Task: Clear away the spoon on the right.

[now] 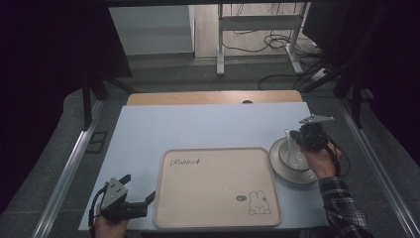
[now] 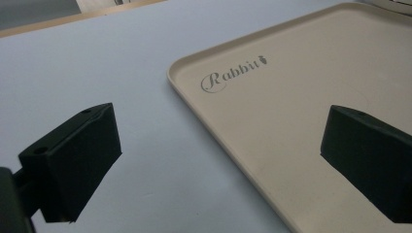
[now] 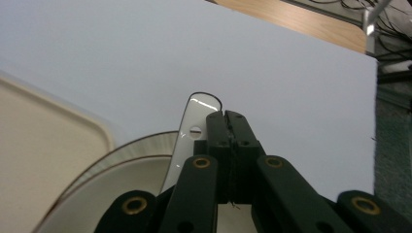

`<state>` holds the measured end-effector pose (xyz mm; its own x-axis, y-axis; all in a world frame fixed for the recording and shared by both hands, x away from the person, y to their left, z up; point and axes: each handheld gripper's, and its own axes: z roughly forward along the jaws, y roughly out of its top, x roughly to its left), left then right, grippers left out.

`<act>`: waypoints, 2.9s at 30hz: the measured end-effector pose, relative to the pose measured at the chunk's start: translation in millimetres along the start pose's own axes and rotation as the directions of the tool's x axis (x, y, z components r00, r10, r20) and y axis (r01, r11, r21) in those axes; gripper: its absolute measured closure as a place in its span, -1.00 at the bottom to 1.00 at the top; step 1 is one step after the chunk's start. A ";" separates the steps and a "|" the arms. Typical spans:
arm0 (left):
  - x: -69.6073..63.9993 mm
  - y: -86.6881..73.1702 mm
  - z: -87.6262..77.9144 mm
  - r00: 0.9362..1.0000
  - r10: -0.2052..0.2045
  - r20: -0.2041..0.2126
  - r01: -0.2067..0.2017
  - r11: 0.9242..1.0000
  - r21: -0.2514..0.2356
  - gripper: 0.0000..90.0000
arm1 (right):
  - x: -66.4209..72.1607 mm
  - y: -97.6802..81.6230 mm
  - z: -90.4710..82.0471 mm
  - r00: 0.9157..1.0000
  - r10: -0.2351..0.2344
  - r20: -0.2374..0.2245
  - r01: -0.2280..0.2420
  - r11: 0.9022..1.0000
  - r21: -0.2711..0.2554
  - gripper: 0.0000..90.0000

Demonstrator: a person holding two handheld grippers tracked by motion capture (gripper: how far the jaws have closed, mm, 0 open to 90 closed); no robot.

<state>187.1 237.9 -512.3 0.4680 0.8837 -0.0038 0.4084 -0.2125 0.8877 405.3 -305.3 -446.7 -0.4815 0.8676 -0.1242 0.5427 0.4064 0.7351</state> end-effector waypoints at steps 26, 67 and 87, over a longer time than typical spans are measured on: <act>-1.0 0.3 0.1 1.000 0.005 -0.002 -0.005 1.000 0.003 -0.98 | 18.1 1.6 -16.2 0.992 -0.065 -0.106 0.061 0.997 -0.043 0.89; -1.2 0.3 0.5 1.000 0.009 -0.001 -0.009 1.000 0.006 -0.98 | 15.0 -24.8 -3.8 0.984 -0.059 -0.167 0.067 0.997 0.045 0.60; -1.4 0.4 0.8 1.000 0.008 -0.002 -0.008 1.000 0.006 -0.98 | 15.6 -17.7 -17.4 0.987 -0.064 -0.150 0.070 0.997 0.031 0.67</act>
<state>187.3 236.3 -512.2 0.4701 0.8826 0.0045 0.4094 -0.2226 0.8848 376.2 -304.0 -450.1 -0.6132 0.7868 -0.0699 0.5287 0.4745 0.7038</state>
